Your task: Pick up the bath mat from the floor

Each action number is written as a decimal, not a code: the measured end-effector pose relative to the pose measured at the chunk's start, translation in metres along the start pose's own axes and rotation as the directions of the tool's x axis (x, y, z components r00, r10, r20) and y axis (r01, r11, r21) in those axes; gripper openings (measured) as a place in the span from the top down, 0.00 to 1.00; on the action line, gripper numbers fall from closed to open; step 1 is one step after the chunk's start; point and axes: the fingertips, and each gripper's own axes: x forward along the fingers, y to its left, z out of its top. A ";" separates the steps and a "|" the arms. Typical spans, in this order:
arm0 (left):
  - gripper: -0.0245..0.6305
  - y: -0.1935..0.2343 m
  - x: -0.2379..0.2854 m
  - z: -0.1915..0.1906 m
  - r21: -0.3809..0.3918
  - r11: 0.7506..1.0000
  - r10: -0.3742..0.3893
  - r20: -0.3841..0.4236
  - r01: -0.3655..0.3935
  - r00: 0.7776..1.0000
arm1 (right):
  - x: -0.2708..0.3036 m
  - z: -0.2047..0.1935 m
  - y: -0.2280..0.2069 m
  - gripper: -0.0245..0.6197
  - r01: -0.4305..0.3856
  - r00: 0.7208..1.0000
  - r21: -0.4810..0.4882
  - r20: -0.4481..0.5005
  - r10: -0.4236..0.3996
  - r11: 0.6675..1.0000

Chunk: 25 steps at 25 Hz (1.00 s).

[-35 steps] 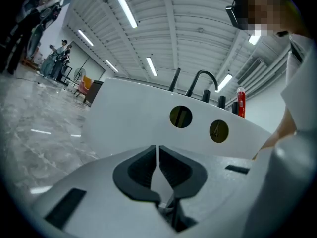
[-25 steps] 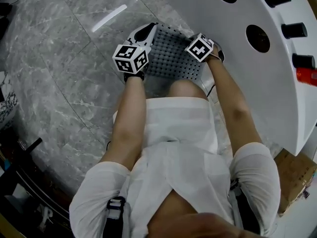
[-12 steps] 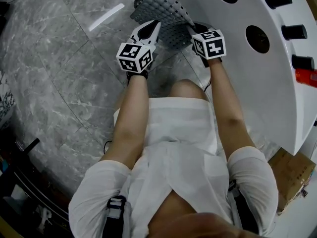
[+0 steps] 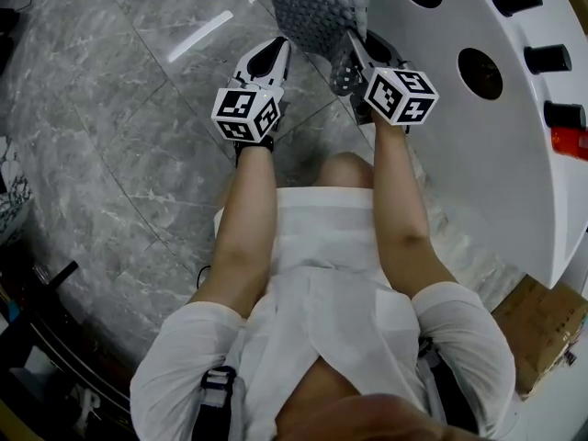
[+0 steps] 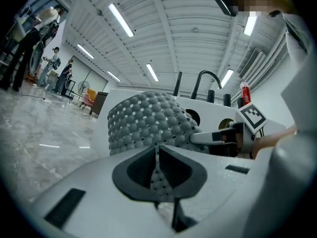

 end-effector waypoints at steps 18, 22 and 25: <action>0.93 -0.007 -0.004 0.019 0.033 0.999 0.018 0.062 -0.020 0.998 | -0.023 0.044 0.024 0.88 0.005 0.970 -0.003 0.244 -0.004 1.000; 0.93 -0.003 -0.006 0.018 0.027 0.999 0.031 0.062 -0.033 0.998 | -0.026 0.047 0.024 0.88 -0.001 0.965 0.000 0.263 0.001 1.000; 0.93 -0.001 -0.006 0.018 0.026 0.999 0.034 0.063 -0.035 0.997 | -0.025 0.048 0.025 0.88 -0.009 0.963 0.002 0.270 0.008 1.000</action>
